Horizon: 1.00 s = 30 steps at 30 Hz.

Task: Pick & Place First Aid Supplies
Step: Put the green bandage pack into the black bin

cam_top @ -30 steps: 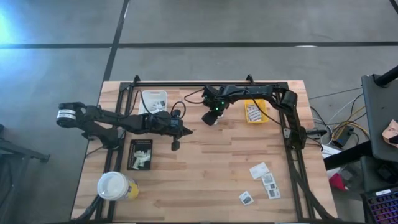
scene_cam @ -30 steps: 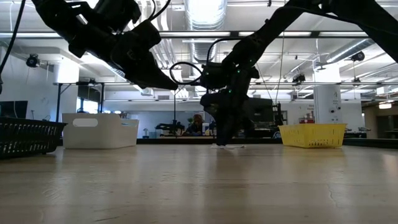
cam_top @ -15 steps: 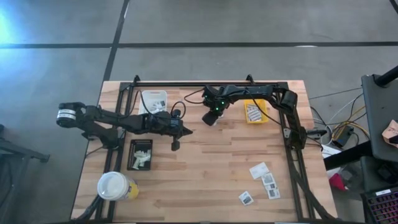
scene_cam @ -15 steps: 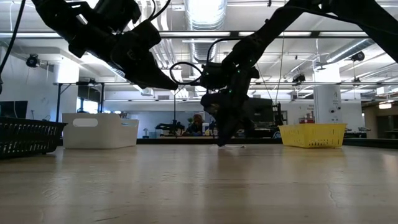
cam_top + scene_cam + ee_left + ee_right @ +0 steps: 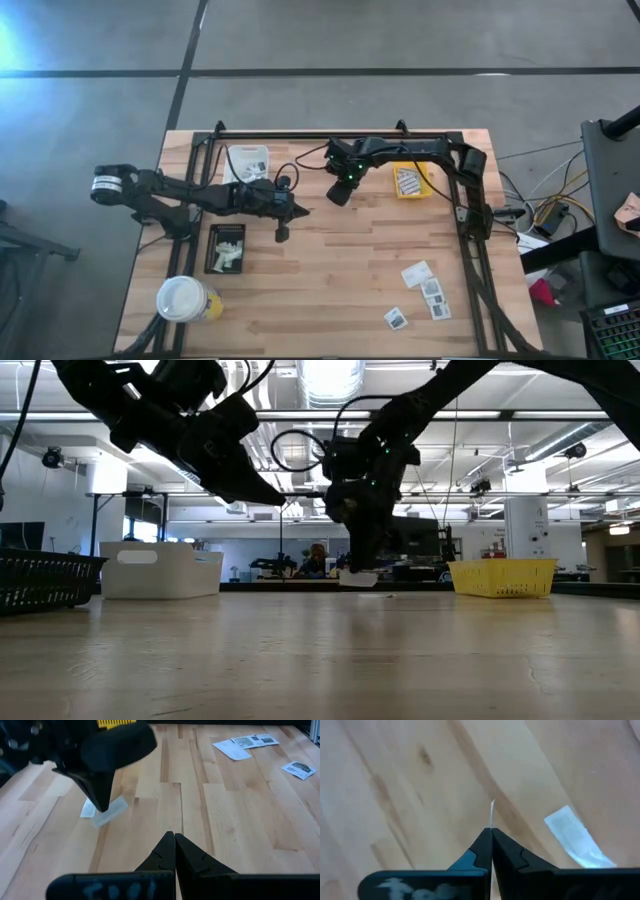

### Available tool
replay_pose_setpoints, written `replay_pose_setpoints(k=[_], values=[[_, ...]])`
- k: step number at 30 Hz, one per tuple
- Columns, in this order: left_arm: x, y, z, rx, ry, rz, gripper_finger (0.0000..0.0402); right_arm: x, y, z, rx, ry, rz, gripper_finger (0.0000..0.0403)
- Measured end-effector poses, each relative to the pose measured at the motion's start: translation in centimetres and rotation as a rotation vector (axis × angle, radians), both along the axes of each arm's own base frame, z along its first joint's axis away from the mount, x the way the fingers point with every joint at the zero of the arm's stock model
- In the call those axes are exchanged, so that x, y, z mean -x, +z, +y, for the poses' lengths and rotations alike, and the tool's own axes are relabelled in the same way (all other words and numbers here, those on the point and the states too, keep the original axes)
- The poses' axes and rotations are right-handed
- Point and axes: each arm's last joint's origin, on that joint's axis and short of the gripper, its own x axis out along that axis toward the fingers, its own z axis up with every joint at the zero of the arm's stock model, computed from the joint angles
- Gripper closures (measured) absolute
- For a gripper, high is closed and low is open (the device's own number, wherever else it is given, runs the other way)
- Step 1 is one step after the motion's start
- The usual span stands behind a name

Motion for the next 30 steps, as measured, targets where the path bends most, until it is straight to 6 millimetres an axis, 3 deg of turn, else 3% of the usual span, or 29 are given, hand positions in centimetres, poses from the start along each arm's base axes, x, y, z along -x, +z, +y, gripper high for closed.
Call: replay_pose_setpoints(k=[16,24,30], values=[[0.0,0.0,0.0,0.048,0.021,-0.005,0.0398,1.3,6.4,2.9,0.062,0.084,-0.125,0.0395],[0.0,-0.4,-0.1,0.083,0.027,0.01,0.0342,1.4,7.7,6.1,0.07,0.182,-0.146,0.0395],[0.3,-0.7,-1.0,0.226,-0.213,0.058,0.033,1.4,8.1,8.7,0.089,0.242,-0.13,0.0395]])
